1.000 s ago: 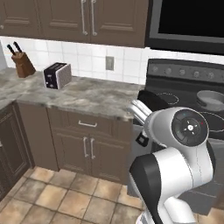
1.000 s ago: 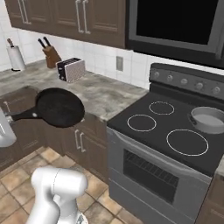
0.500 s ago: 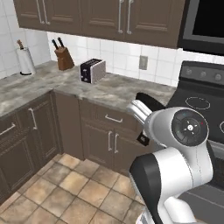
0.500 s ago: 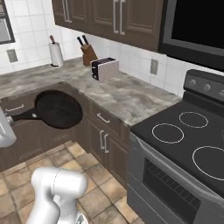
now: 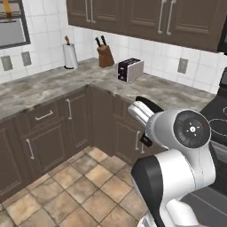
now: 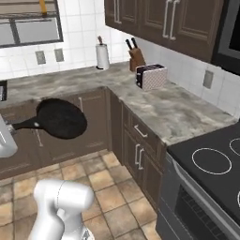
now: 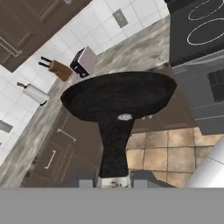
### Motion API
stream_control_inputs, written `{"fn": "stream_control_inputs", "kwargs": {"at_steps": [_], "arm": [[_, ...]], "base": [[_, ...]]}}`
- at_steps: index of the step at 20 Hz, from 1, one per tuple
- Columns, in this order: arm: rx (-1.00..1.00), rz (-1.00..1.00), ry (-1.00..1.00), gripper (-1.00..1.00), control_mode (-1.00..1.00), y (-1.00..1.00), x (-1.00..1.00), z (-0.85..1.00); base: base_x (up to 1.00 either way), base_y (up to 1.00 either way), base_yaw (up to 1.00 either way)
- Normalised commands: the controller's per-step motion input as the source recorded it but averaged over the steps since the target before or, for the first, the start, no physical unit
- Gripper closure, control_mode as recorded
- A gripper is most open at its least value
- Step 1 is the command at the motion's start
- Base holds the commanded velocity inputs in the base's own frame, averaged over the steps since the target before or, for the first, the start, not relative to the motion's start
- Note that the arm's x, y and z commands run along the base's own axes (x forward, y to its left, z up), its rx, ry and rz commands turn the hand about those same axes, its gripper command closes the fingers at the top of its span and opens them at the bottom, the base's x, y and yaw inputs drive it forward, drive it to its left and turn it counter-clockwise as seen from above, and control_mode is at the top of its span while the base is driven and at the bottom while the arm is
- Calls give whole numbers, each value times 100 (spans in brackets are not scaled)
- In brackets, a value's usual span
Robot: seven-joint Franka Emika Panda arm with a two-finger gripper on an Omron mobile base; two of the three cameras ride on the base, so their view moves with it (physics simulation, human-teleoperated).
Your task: Move the pot and pan from the stove into the sink.
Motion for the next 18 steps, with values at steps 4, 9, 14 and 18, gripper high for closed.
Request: {"fn": "stream_control_inputs", "kwargs": {"at_steps": [4, 9, 14, 18], "arm": [[0, 0, 0, 100, 100, 0, 0, 0], [0, 0, 0, 100, 100, 0, 0, 0], [0, 0, 0, 100, 100, 0, 0, 0], [0, 0, 0, 100, 100, 0, 0, 0]], "base": [[-17, -13, 43], [-18, -9, 45], [-19, -9, 44], [-19, -11, 44]]}}
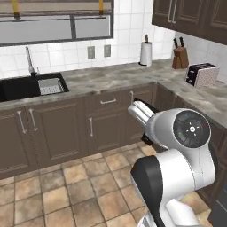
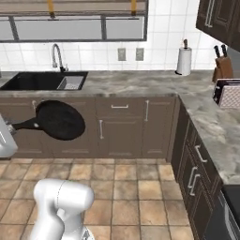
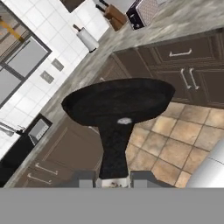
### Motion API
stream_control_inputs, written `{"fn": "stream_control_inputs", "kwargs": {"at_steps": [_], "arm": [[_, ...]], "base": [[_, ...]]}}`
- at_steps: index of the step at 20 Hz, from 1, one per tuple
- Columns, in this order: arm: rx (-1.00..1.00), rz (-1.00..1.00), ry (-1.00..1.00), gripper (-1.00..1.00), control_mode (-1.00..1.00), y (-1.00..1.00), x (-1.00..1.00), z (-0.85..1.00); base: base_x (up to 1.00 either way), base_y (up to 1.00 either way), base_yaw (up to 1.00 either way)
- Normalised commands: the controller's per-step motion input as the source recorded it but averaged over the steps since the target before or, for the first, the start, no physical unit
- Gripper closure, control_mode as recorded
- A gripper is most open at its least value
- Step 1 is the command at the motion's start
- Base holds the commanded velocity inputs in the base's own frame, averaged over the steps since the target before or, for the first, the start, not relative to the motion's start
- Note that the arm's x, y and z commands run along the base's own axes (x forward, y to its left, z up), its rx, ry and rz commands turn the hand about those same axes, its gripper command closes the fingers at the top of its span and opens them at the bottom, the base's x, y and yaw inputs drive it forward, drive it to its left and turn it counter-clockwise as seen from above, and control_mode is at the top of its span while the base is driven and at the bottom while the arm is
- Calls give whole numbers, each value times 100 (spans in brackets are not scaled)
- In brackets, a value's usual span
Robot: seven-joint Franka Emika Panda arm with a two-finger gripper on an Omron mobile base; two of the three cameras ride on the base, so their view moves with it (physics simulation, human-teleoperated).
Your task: Move the pot and pan from the stove into the sink.
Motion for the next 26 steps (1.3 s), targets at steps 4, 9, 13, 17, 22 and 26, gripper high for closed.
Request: {"fn": "stream_control_inputs", "kwargs": {"at_steps": [4, 9, 13, 17, 22, 26], "arm": [[0, 0, 0, 100, 100, 0, 0, 0], [0, 0, 0, 100, 100, 0, 0, 0], [0, 0, 0, 100, 100, 0, 0, 0], [0, 0, 0, 100, 100, 0, 0, 0], [0, 0, 0, 100, 100, 0, 0, 0], [0, 0, 0, 100, 100, 0, 0, 0]], "base": [[-21, -17, 42], [-13, -8, 9], [0, 33, 0], [0, 83, 0], [0, 96, 0], [0, 83, 0]]}}
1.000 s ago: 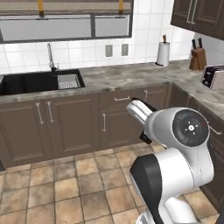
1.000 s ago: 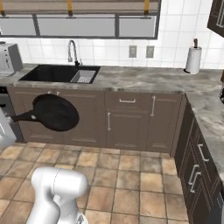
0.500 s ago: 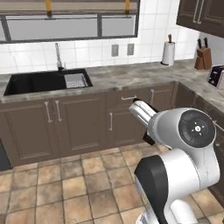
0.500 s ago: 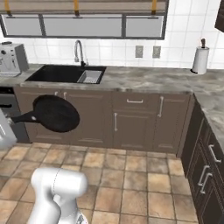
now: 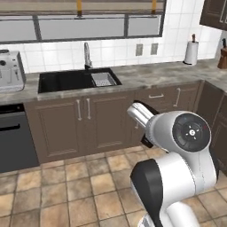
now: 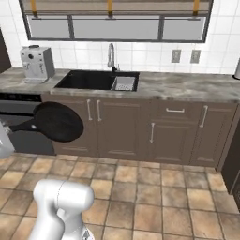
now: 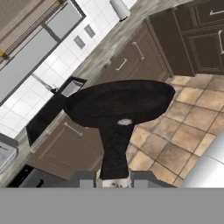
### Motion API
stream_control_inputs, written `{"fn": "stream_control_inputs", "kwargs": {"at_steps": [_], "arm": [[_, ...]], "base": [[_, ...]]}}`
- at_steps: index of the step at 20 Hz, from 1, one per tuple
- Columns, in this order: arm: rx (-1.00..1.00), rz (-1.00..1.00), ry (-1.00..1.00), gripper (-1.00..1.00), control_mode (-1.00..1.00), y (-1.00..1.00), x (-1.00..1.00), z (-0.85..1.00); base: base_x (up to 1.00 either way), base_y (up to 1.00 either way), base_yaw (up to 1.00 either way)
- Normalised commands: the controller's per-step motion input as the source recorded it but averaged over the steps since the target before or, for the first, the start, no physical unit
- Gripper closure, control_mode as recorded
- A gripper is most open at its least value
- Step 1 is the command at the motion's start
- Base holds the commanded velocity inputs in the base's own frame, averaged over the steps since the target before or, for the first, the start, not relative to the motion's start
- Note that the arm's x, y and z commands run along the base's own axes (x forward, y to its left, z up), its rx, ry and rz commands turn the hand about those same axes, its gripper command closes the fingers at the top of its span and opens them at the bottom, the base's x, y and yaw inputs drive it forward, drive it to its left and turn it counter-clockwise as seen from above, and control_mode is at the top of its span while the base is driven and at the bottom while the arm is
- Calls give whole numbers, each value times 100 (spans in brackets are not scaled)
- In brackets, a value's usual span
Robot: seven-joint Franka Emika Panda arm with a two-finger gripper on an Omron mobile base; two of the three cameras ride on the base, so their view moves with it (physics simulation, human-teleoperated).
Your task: Move the pot and pan from the stove into the sink.
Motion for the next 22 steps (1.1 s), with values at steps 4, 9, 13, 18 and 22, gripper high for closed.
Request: {"fn": "stream_control_inputs", "kwargs": {"at_steps": [4, 9, 13, 18, 22], "arm": [[0, 0, 0, 100, 100, 0, 0, 0], [0, 0, 0, 100, 100, 0, 0, 0], [0, 0, 0, 100, 100, 0, 0, 0], [0, 0, 0, 100, 100, 0, 0, 0], [0, 0, 0, 100, 100, 0, 0, 0]], "base": [[0, 47, 0], [0, 0, 0], [48, 5, 0], [88, 13, 0], [94, 13, 0]]}}
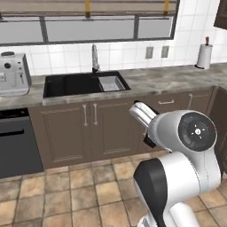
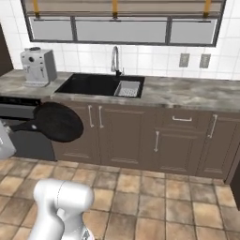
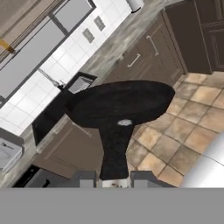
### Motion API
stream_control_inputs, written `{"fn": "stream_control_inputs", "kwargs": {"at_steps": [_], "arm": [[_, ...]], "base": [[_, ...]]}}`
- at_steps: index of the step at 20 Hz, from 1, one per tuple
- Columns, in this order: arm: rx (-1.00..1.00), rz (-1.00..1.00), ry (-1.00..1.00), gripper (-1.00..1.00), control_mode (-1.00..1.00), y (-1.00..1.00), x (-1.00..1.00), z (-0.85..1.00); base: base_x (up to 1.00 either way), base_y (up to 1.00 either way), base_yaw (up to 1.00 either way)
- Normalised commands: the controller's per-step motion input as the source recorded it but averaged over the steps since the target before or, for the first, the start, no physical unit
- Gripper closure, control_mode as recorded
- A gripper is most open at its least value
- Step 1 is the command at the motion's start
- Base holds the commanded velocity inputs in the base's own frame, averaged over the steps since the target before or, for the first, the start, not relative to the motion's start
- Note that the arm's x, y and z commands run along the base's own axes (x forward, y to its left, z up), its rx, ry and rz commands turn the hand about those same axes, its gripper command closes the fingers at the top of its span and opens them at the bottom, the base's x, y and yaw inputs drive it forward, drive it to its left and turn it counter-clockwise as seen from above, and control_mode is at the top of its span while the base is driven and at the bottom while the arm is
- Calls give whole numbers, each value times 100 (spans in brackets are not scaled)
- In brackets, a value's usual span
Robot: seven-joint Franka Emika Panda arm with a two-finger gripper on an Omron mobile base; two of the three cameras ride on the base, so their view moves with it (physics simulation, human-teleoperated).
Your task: Move the pot and pan from the stove into the sink.
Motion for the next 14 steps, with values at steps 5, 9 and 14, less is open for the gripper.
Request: {"fn": "stream_control_inputs", "kwargs": {"at_steps": [5, 9, 14], "arm": [[0, 0, 0, 100, 100, 0, 0, 0], [0, 0, 0, 100, 100, 0, 0, 0], [0, 0, 0, 100, 100, 0, 0, 0]], "base": [[99, 10, 0], [99, 8, 0], [82, 10, 0]]}}
